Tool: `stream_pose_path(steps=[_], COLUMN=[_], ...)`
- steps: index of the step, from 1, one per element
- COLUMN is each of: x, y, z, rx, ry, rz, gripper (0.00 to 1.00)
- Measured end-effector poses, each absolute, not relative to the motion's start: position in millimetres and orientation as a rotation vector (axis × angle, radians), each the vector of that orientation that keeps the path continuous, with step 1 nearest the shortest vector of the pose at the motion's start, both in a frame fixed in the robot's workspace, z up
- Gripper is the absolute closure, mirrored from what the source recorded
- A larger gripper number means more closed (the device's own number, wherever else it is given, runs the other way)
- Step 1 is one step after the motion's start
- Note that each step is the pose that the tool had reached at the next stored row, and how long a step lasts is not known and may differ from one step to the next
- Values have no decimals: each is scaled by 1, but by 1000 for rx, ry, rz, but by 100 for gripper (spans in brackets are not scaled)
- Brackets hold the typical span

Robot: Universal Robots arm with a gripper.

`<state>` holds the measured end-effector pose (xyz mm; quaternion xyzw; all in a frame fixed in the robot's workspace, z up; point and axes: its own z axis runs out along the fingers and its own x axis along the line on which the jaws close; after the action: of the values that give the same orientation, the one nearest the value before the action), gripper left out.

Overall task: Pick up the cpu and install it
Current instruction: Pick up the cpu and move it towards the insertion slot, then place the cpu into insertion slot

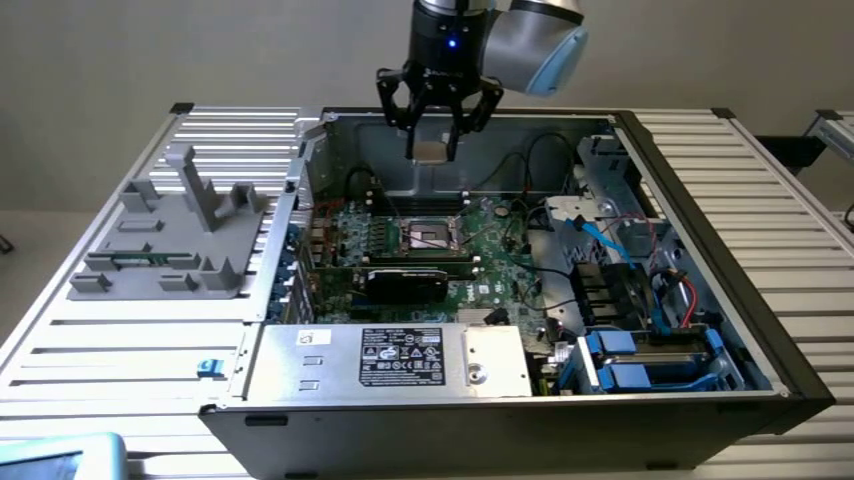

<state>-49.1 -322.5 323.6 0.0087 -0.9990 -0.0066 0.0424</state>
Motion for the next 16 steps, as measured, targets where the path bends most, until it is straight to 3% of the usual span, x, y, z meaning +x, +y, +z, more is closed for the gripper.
stream_pose_path(steps=[16], x=[-48], y=[-322], z=[323], rx=[23], ry=[-3057], rz=[-20], gripper=[45])
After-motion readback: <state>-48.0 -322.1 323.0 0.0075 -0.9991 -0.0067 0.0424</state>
